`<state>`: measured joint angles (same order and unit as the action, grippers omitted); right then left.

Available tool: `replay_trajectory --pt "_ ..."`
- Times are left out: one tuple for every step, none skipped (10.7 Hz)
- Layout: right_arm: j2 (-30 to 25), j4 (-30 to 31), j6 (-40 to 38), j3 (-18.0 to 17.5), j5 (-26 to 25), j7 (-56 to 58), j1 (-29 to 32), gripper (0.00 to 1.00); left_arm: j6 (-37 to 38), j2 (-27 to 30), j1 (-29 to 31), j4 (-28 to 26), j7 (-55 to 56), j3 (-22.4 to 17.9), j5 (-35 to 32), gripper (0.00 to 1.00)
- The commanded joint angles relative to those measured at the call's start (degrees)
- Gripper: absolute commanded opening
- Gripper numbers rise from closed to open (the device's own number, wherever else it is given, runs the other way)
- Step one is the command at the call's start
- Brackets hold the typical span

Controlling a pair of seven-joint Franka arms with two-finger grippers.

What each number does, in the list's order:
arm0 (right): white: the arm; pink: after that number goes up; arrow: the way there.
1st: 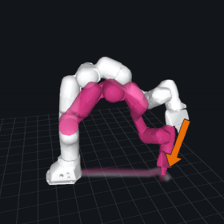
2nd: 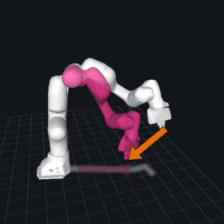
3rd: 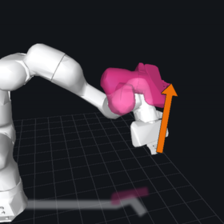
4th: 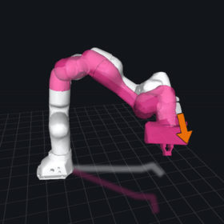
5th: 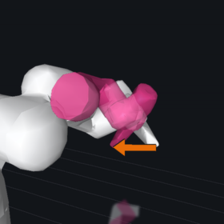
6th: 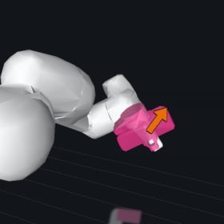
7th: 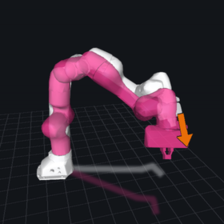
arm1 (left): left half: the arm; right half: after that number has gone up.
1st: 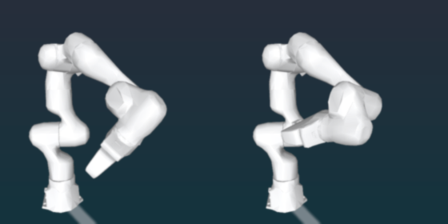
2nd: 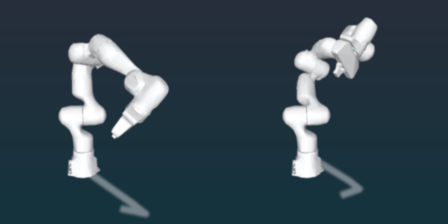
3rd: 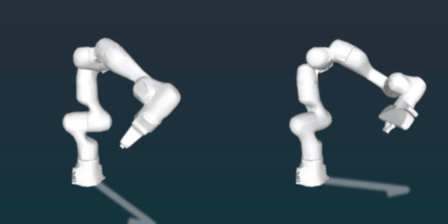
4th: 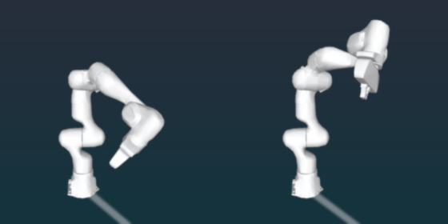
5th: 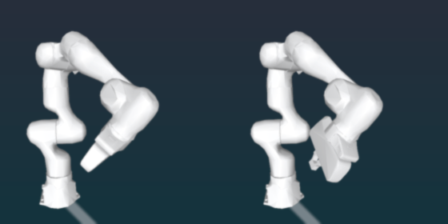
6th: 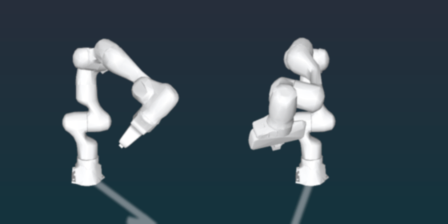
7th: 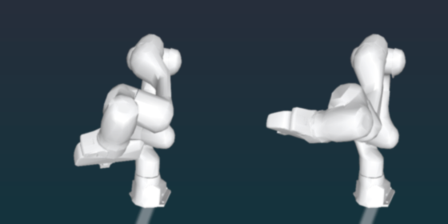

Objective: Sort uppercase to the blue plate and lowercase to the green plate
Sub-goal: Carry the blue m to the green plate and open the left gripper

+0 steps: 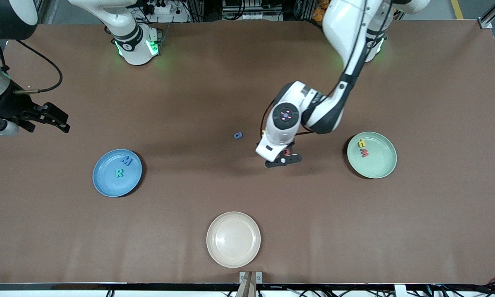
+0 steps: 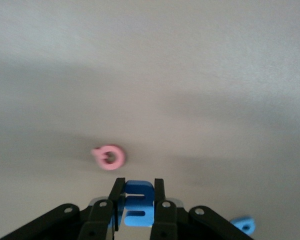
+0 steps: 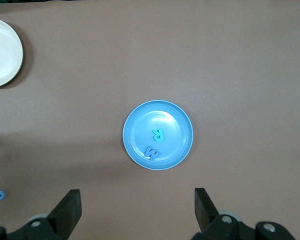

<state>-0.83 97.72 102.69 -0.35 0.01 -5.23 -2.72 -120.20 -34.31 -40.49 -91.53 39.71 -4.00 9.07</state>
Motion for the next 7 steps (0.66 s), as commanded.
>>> replay_trajectory --pt "1.88 -0.69 -1.61 -3.41 0.60 -6.25 -2.81 1.00 7.40 5.82 8.03 -3.73 -12.49 2.42 -0.71 0.00" --pt "3.54 -0.95 -1.62 -5.78 0.60 -10.89 -3.25 1.00 10.74 8.01 11.72 -4.78 -18.73 2.42 -1.07 0.00" --pt "4.78 -0.96 -0.92 -8.68 0.52 -13.37 -4.13 1.00 13.38 9.95 15.58 -6.10 -24.97 2.51 -1.77 0.00" --pt "6.27 -1.22 0.04 -10.97 0.43 -17.14 -5.01 1.00 14.98 11.19 18.58 -7.16 -29.56 2.42 -2.21 0.00" --pt "8.20 -1.31 1.27 -12.73 -0.01 -22.75 -7.28 1.00 15.43 12.07 21.22 -8.47 -33.87 2.42 -3.35 0.00" --pt "10.39 -1.92 3.54 -13.44 -0.36 -28.81 -10.69 1.00 15.34 12.95 23.60 -10.23 -37.48 2.51 -5.28 0.00" --pt "12.94 -2.70 5.91 -13.45 -0.62 -34.52 -14.64 1.00 14.91 12.96 25.27 -11.72 -39.08 2.51 -5.56 0.00"
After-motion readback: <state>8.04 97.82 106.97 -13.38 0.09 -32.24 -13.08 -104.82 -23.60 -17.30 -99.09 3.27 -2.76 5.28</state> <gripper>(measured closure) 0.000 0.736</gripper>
